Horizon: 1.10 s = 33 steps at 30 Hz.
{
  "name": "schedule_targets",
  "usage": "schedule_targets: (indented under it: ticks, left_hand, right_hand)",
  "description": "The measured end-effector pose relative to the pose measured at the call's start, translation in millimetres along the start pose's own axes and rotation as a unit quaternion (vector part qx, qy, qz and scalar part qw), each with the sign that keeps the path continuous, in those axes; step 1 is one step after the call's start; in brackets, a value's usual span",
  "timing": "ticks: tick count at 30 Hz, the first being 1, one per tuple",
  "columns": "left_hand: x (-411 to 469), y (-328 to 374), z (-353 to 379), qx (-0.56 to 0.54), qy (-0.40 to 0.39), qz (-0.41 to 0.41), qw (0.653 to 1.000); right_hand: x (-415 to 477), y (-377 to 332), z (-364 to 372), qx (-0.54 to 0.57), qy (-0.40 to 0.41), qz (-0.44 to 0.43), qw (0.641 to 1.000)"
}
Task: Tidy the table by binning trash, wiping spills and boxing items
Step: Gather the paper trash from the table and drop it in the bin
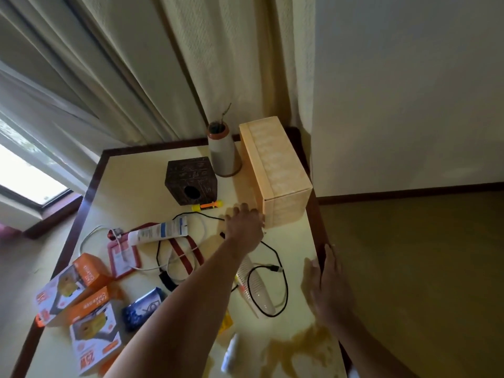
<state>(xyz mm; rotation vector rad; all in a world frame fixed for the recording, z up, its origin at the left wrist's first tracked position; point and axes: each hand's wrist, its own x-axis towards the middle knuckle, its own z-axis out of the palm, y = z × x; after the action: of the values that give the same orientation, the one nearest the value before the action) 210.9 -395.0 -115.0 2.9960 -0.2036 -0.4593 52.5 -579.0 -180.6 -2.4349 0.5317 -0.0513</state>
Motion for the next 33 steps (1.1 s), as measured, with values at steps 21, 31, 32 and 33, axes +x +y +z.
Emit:
schedule_targets:
  ticks: [21, 31, 32, 33]
  left_hand:
    - [-238, 179, 30, -0.476, 0.124, -0.049, 0.869]
    - [-321, 327, 259, -0.586, -0.13, -0.221, 0.769]
    - [-318, 328, 285, -0.57, -0.138, -0.239, 0.774]
    - [-313, 331, 318, -0.549, -0.145, -0.248, 0.785]
  right_hand:
    - [-69, 101, -84, 0.243, -0.046, 0.085, 0.965]
    - [-158, 375, -60, 0.147, -0.059, 0.215, 0.964]
    - [-162, 394, -52, 0.134, -0.068, 0.225, 0.963]
    - [-167, 419, -39, 0.124, -0.076, 0.236, 0.961]
